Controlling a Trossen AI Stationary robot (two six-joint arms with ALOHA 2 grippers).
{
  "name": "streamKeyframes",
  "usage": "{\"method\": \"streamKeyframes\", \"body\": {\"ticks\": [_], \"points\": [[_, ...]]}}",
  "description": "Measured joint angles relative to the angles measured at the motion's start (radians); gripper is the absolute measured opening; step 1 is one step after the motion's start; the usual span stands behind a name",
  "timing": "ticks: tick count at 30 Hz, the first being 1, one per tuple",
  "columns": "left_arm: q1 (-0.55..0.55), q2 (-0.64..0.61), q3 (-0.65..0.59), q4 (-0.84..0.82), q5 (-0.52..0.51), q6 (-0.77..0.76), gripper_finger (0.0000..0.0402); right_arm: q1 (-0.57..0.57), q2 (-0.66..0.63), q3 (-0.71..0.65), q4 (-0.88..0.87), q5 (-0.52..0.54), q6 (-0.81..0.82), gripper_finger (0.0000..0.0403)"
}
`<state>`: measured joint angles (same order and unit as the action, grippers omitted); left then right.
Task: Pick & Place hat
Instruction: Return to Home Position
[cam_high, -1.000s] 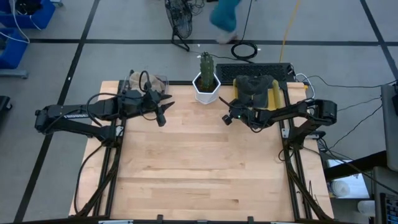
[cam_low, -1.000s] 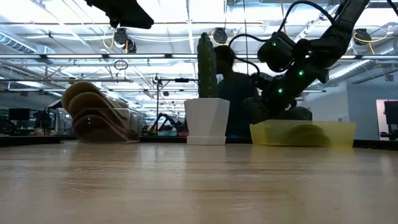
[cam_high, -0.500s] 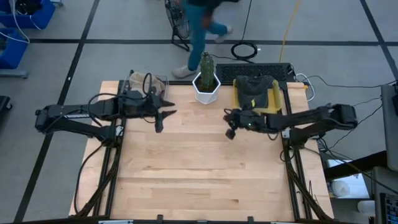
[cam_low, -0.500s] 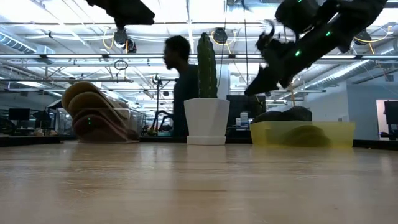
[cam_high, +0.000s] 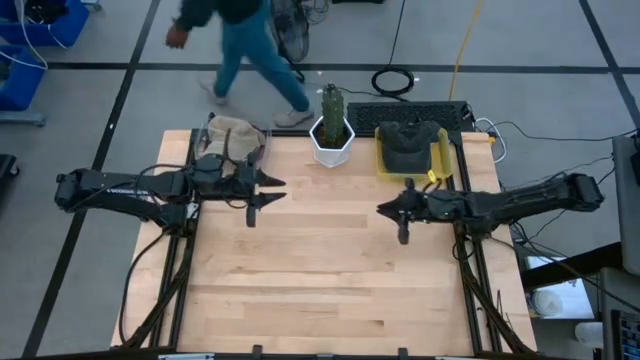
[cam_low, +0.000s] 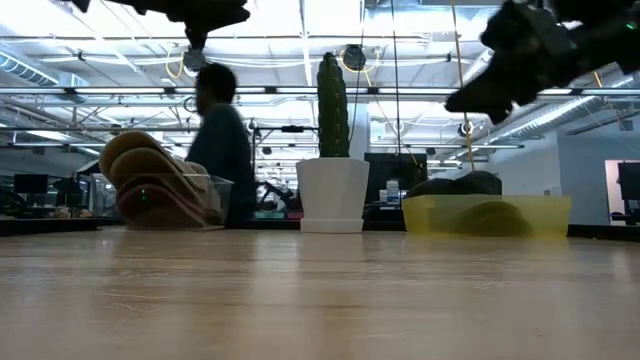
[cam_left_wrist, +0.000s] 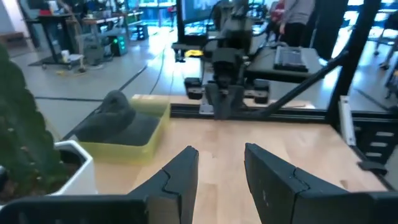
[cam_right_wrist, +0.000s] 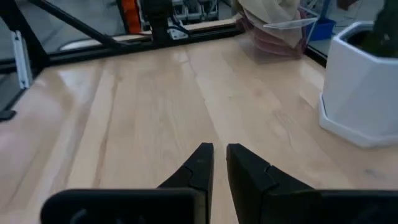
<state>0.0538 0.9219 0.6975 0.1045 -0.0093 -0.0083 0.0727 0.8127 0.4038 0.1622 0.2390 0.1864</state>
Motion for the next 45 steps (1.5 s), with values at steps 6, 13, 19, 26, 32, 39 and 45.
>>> {"method": "streamKeyframes", "body": {"ticks": [6, 13, 19, 26, 32, 39, 45], "points": [[-0.034, -0.140, -0.143, 0.098, -0.019, -0.025, 0.0136, 0.001, -0.189, -0.228, 0.161, -0.001, 0.017, 0.0034], [-0.037, -0.297, -0.420, 0.294, -0.020, -0.129, 0.0136, -0.006, -0.330, -0.382, 0.297, 0.011, 0.009, 0.0034], [-0.037, -0.406, -0.631, 0.479, -0.018, -0.211, 0.0136, -0.005, -0.378, -0.383, 0.252, 0.020, 0.007, 0.0034], [-0.037, -0.459, -0.682, 0.457, -0.034, -0.221, 0.0136, -0.005, -0.393, -0.384, 0.195, 0.018, 0.002, 0.0034], [-0.037, -0.459, -0.684, 0.450, -0.036, -0.199, 0.0136, -0.005, -0.394, -0.385, 0.167, 0.019, 0.011, 0.0034], [-0.037, -0.459, -0.684, 0.417, -0.024, -0.146, 0.0136, -0.005, -0.394, -0.386, 0.140, 0.019, 0.000, 0.0034], [-0.037, -0.459, -0.684, 0.263, -0.034, -0.098, 0.0136, -0.005, -0.394, -0.386, 0.109, 0.019, -0.010, 0.0034]]}}
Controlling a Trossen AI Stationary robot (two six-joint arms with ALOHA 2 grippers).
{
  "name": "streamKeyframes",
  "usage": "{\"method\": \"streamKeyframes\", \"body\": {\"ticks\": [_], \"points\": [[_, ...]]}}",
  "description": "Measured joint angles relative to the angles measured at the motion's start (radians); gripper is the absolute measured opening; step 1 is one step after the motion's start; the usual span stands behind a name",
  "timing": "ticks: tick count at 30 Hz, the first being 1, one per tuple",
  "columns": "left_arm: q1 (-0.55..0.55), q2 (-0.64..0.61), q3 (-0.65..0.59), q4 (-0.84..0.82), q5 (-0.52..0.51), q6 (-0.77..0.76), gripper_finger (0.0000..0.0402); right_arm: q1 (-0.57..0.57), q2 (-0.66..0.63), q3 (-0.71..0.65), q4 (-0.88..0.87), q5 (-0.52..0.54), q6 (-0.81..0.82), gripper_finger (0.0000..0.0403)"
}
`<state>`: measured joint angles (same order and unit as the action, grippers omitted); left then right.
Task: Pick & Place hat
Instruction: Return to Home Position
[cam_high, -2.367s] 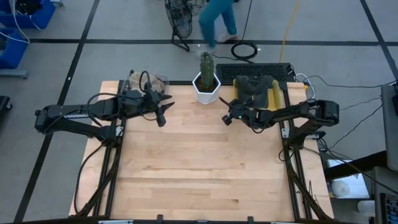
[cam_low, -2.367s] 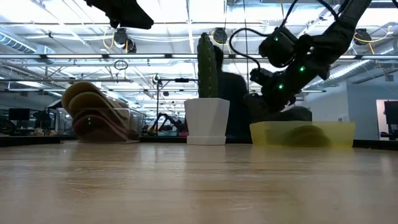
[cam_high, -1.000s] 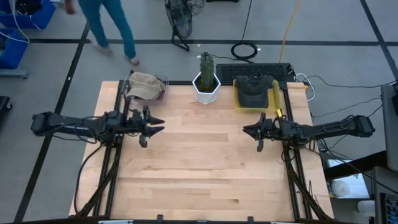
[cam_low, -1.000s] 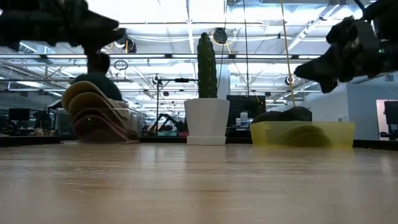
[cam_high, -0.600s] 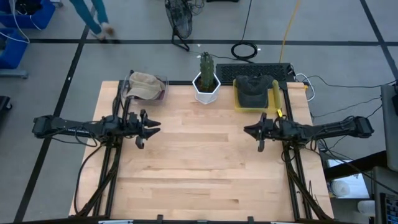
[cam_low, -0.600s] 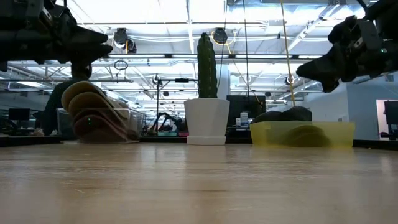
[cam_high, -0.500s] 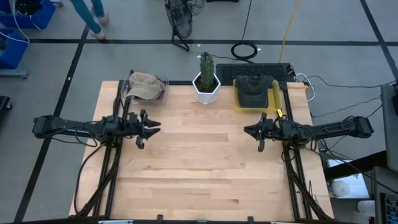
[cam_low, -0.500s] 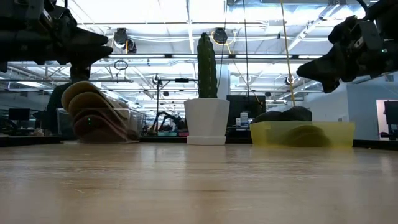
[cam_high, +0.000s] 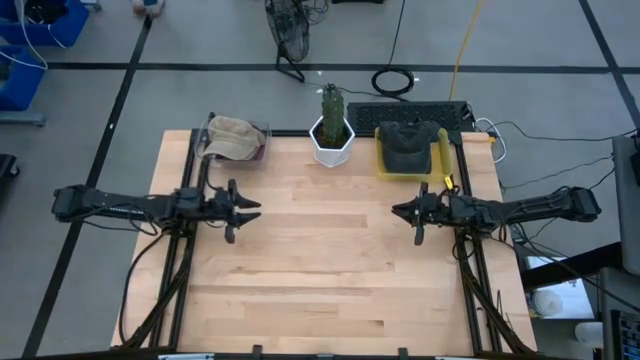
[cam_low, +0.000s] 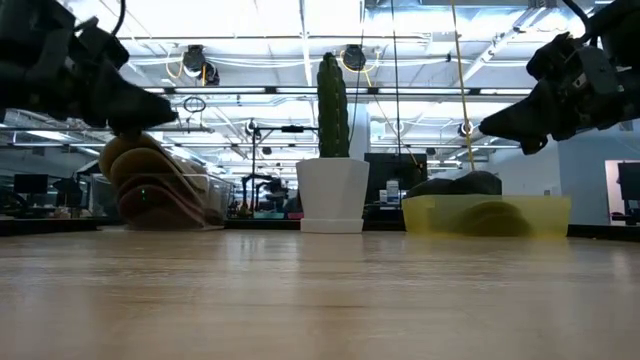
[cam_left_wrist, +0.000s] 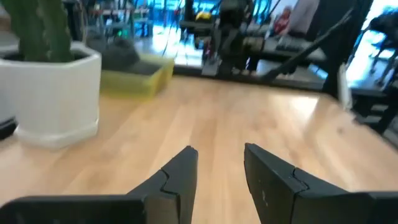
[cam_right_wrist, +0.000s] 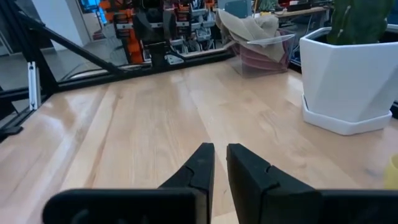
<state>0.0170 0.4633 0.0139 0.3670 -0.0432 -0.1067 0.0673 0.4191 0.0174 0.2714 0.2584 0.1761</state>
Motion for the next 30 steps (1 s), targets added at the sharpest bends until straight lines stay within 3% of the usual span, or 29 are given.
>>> {"method": "streamKeyframes", "body": {"ticks": [19, 30], "points": [[0.000, -0.005, 0.003, -0.109, -0.044, 0.000, 0.0136, 0.000, -0.005, -0.003, -0.040, -0.002, -0.057, 0.0034], [0.000, -0.121, 0.004, -0.222, -0.044, -0.008, 0.0136, 0.000, -0.064, -0.003, -0.117, -0.002, -0.055, 0.0034]]}}
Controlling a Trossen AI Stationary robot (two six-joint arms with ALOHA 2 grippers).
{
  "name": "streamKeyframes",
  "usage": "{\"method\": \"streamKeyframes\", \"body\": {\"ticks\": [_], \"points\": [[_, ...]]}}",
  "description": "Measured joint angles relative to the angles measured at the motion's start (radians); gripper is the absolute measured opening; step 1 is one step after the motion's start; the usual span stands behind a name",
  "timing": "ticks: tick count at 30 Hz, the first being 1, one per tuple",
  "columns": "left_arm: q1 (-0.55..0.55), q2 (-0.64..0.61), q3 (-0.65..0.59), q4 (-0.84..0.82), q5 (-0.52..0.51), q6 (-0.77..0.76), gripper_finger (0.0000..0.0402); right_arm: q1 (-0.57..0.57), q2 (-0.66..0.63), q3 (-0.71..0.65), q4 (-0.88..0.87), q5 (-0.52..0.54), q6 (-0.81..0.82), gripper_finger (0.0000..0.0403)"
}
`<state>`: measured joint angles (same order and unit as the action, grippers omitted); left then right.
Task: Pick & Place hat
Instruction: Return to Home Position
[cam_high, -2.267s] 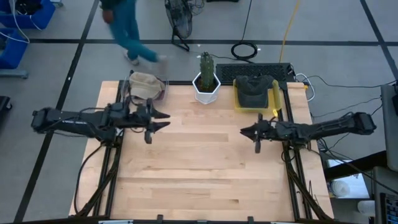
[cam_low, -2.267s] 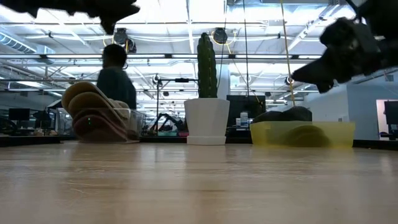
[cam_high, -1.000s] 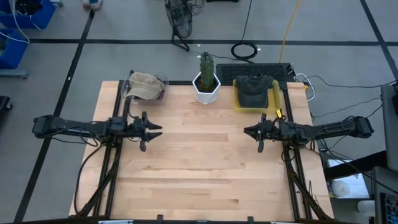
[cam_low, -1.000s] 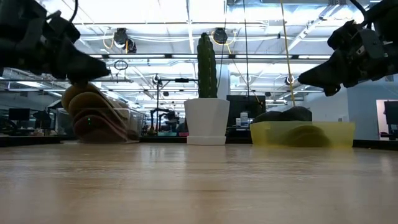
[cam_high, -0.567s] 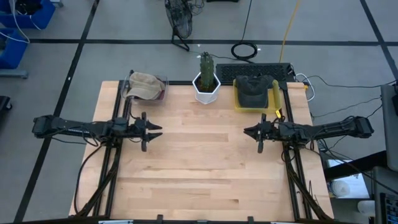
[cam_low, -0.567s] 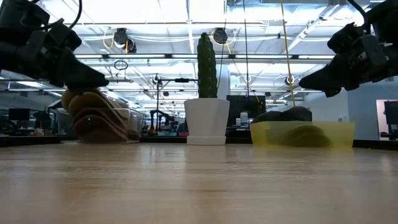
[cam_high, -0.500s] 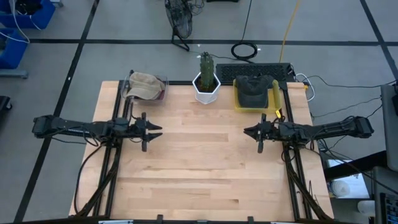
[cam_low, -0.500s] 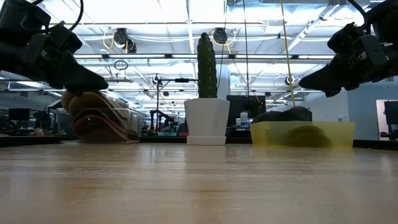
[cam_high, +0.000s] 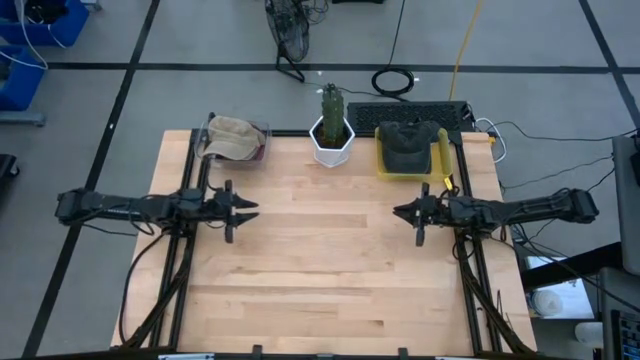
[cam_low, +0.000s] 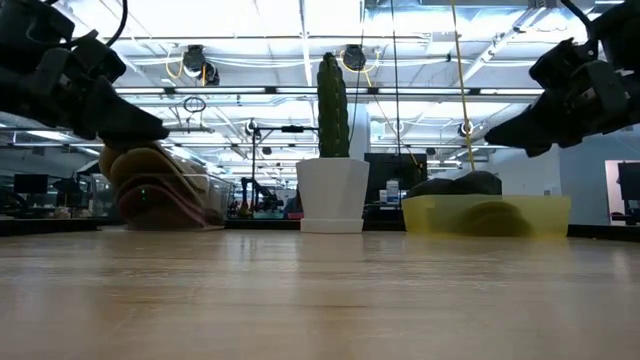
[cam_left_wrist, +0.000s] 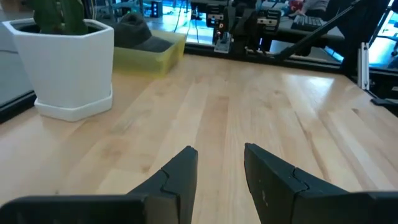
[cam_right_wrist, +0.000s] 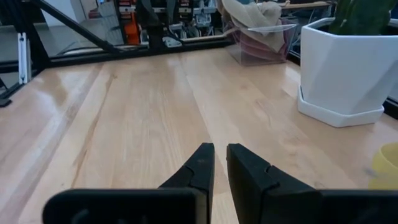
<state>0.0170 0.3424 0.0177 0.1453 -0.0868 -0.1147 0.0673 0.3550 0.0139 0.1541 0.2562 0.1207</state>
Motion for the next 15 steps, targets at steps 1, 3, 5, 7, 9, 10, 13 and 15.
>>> {"method": "streamKeyframes", "body": {"ticks": [1, 3, 5, 7, 9, 10, 13, 15], "points": [[0.000, -0.019, 0.000, -0.021, 0.000, -0.004, 0.0136, 0.000, -0.012, 0.000, -0.009, 0.000, 0.003, 0.0034], [0.000, -0.059, 0.000, -0.062, -0.001, -0.018, 0.0136, 0.000, -0.037, 0.000, -0.016, 0.000, 0.003, 0.0034], [0.000, -0.100, 0.000, -0.094, 0.000, -0.023, 0.0136, 0.000, -0.064, 0.002, -0.025, 0.000, 0.005, 0.0034], [0.000, -0.145, 0.002, -0.123, 0.000, -0.025, 0.0136, 0.000, -0.090, 0.009, -0.053, -0.001, 0.005, 0.0034], [0.000, -0.184, 0.006, -0.142, 0.008, -0.023, 0.0136, 0.000, -0.117, 0.016, -0.078, -0.006, 0.008, 0.0034], [0.000, -0.198, 0.011, -0.156, 0.020, -0.018, 0.0136, 0.000, -0.130, 0.019, -0.087, -0.008, 0.009, 0.0034], [0.000, -0.242, 0.034, -0.230, 0.041, -0.014, 0.0136, 0.000, -0.164, 0.021, -0.101, -0.025, 0.009, 0.0034], [0.000, -0.259, 0.041, -0.257, 0.057, -0.014, 0.0136, 0.000, -0.185, 0.021, -0.109, -0.056, -0.001, 0.0034]]}}
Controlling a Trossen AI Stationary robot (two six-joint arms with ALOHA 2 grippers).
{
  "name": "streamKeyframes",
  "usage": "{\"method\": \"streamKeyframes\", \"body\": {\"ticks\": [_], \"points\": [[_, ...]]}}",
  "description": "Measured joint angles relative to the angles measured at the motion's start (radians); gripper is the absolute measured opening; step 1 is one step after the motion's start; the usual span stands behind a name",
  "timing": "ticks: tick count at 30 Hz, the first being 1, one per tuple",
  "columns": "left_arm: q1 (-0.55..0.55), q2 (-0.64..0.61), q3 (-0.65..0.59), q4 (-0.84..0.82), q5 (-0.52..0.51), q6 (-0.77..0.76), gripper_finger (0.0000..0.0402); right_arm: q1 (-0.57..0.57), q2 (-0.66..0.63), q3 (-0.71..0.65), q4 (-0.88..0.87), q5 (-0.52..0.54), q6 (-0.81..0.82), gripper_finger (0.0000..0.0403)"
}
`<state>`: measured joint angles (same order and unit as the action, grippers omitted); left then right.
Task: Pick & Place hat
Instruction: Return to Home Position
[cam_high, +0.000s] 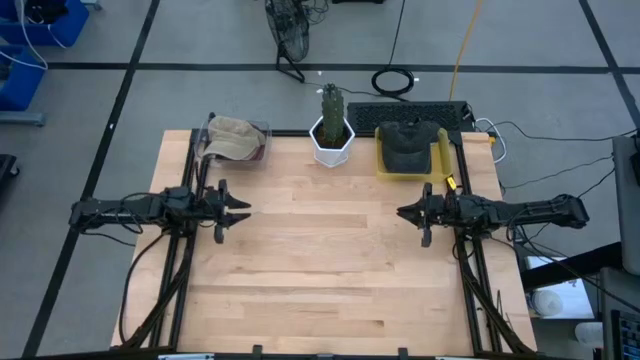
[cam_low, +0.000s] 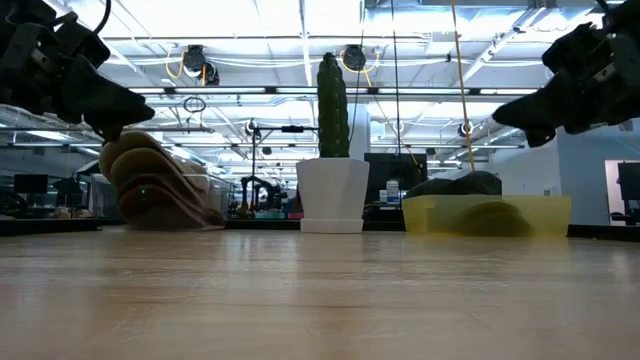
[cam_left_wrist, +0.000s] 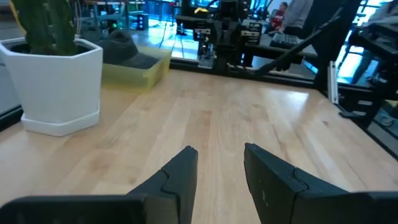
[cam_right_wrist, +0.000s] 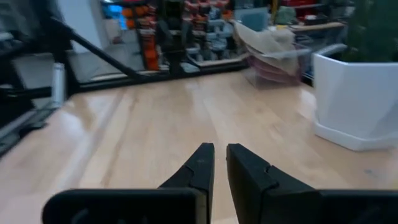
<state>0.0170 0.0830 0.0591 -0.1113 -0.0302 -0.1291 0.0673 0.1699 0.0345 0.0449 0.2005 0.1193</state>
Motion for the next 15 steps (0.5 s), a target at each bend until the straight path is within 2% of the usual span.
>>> {"method": "streamKeyframes", "body": {"ticks": [6, 11, 15], "points": [[0.000, -0.036, 0.001, 0.000, 0.014, 0.014, 0.0136, 0.000, -0.049, 0.000, -0.001, -0.046, -0.039, 0.0034], [0.000, -0.040, 0.000, 0.004, 0.049, 0.020, 0.0136, 0.000, -0.103, 0.000, 0.040, -0.146, -0.089, 0.0034], [0.000, -0.040, 0.000, 0.001, 0.048, 0.023, 0.0136, 0.000, -0.159, 0.000, 0.029, -0.145, -0.130, 0.0034]]}}
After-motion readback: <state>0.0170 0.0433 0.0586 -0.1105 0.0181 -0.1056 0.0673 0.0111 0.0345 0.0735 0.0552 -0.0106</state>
